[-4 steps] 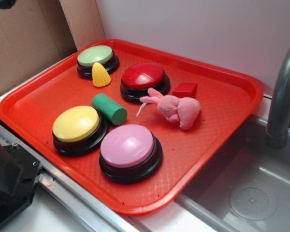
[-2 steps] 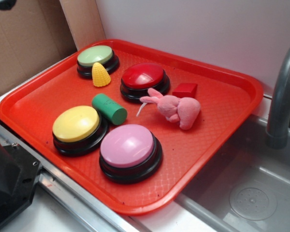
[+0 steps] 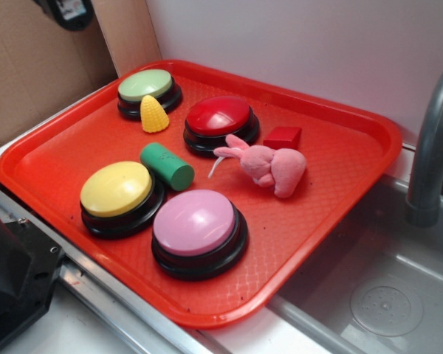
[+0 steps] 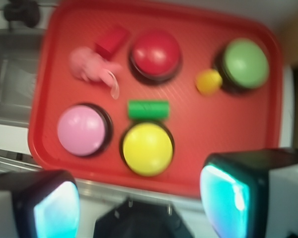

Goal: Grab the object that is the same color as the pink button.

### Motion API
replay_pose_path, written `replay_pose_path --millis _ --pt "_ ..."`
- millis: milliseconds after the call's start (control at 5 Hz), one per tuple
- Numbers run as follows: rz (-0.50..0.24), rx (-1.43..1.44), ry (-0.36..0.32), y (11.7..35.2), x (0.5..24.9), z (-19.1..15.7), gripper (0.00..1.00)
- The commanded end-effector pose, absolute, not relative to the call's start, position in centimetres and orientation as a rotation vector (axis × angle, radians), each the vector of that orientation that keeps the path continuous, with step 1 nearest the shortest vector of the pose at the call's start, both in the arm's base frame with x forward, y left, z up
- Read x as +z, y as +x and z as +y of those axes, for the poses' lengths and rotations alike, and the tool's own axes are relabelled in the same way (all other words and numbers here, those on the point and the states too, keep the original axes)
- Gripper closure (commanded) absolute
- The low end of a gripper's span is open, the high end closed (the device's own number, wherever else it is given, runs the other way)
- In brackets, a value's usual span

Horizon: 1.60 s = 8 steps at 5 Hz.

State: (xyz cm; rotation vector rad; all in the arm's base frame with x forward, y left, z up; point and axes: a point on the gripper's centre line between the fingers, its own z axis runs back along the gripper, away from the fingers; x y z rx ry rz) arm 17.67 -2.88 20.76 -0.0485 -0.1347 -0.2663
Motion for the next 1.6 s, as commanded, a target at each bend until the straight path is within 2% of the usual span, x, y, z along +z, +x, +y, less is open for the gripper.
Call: replay_pose_path --millis 0,200,400,600,800,1000,1400 --pt "-0.262 -0.532 -0.086 23.0 16.8 -6.6 0.0" --pt "-0.283 -0.617 -0.108 24.0 13.9 -8.4 0.0" --pt "-0.252 -0.659 -0.16 25.1 10.7 -9.7 0.0" --pt "-0.223 -0.713 -0.141 25.7 7.6 -11.1 0.0" --pt "-0.213 -0.693 -0.125 26.1 5.5 -12.5 0.0" --pt "-0.174 -0.711 -0.125 26.5 3.6 -13.3 0.0" --pt "-0.162 -0.665 -0.126 27.1 2.8 -13.2 0.0"
